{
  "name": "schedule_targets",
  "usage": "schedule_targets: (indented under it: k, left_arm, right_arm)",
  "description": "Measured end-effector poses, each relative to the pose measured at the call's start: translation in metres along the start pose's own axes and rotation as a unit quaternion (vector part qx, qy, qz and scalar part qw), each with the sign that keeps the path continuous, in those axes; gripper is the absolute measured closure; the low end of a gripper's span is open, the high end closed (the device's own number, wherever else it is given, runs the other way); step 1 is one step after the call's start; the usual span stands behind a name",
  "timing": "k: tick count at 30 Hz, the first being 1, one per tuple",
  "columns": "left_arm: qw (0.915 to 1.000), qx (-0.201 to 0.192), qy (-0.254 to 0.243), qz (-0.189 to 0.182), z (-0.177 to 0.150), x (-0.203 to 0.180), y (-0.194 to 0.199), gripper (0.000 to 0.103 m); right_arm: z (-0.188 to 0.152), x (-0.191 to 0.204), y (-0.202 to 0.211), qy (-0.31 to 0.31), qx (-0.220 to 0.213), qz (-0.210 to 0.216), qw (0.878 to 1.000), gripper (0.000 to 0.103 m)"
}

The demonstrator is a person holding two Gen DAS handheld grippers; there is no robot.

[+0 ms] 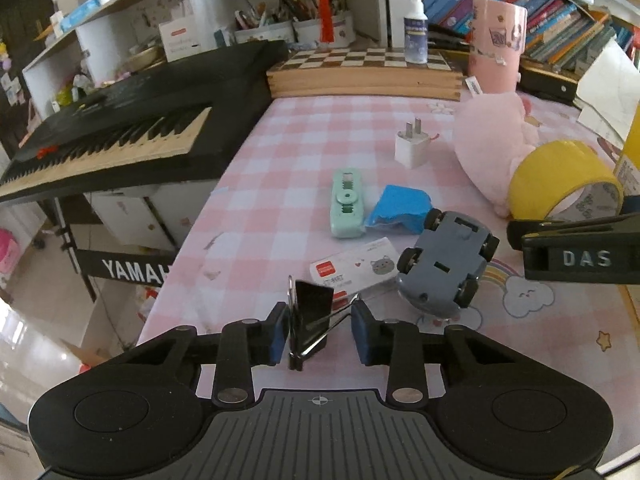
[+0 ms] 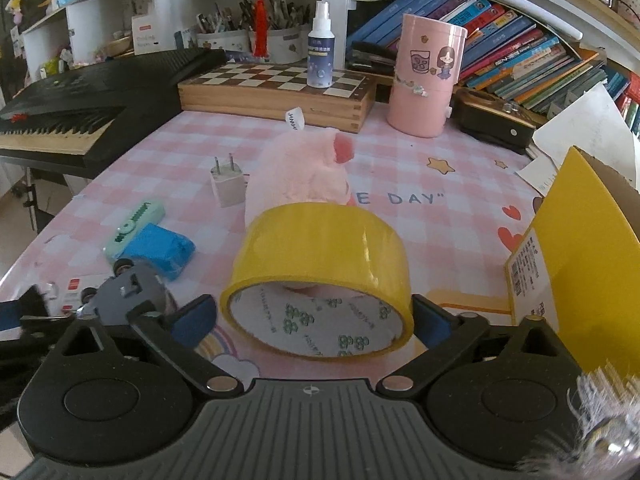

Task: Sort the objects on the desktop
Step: 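Grasp the black binder clip with the left tool while the right tool grasps the yellow tape roll, then carry the yellow tape roll in the right tool over the yellow box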

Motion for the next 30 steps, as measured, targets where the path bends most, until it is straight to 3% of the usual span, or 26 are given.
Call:
schedule_targets:
  k: [8, 22, 30]
  left_arm:
    - [0.9988, -0.021, 0.045, -0.005, -0.001, 0.016, 0.027, 0.079]
    - [0.9933, -0.091, 0.063, -0.035, 0.004, 0.021, 0.087, 0.079]
    - [0.9867, -0.134, 0.059, -0.069, 0.01, 0.017, 0.125, 0.08]
  right_arm:
    - [0.005, -0.005, 0.02, -0.007, -0.028, 0.008, 1.0, 0.012]
    - [0.006, -0.002, 0.096, -0.01, -0.068, 0.027, 0.997, 0.012]
    - [-0.003, 0.0, 0.143, -0.017, -0.084, 0.029, 0.996, 0.012]
Point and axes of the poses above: each gripper's, at about its wrist camera, not at the fingertips, and y roughly against the way its jaws point, x to its left, z to its top, the point moved 8 cm from there along -y, roughly the way its jaws point, and after that the axes turned 2 degrees about -z, right-handed, at the moved point
